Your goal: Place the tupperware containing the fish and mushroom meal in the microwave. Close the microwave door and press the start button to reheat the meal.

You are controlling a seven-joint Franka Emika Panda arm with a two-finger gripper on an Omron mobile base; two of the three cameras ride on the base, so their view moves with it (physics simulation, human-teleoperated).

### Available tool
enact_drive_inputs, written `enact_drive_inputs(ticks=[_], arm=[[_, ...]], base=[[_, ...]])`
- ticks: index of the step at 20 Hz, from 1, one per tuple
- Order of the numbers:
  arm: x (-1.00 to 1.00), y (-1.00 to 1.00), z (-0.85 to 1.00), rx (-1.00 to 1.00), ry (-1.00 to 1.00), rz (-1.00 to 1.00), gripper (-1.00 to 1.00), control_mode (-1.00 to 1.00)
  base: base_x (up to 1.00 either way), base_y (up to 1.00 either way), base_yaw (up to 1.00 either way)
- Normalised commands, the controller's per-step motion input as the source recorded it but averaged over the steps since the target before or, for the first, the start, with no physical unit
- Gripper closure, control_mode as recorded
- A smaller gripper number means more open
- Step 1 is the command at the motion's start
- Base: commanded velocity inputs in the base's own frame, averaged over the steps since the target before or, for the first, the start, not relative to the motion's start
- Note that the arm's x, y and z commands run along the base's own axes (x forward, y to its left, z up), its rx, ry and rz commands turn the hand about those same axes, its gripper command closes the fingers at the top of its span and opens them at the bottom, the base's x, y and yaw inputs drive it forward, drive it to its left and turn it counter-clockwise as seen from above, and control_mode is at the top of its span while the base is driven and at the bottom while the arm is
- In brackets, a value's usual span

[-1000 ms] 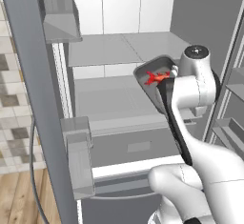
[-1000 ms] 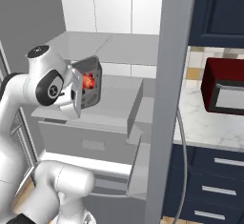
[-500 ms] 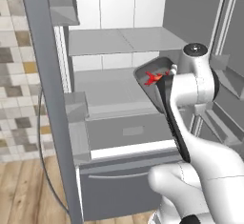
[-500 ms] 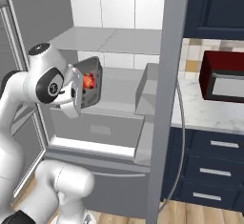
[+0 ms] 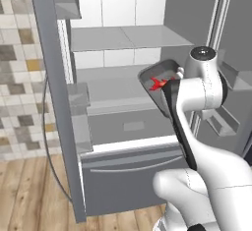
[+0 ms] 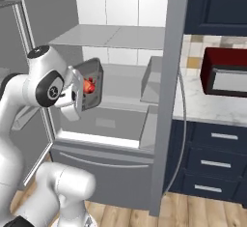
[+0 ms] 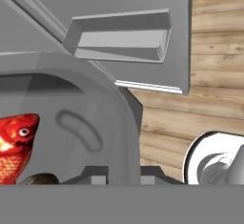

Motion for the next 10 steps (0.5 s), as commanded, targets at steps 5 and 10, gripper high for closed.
enact_drive_inputs(ticks=[5, 10], arm=[[0.00, 0.00, 0.00, 0.00, 0.00, 0.00, 1.00, 1.00], [0.00, 0.00, 0.00, 0.00, 0.00, 0.00, 1.00, 1.00]], base=[[0.04, 0.34, -0.30], [0.44, 0.32, -0.31]])
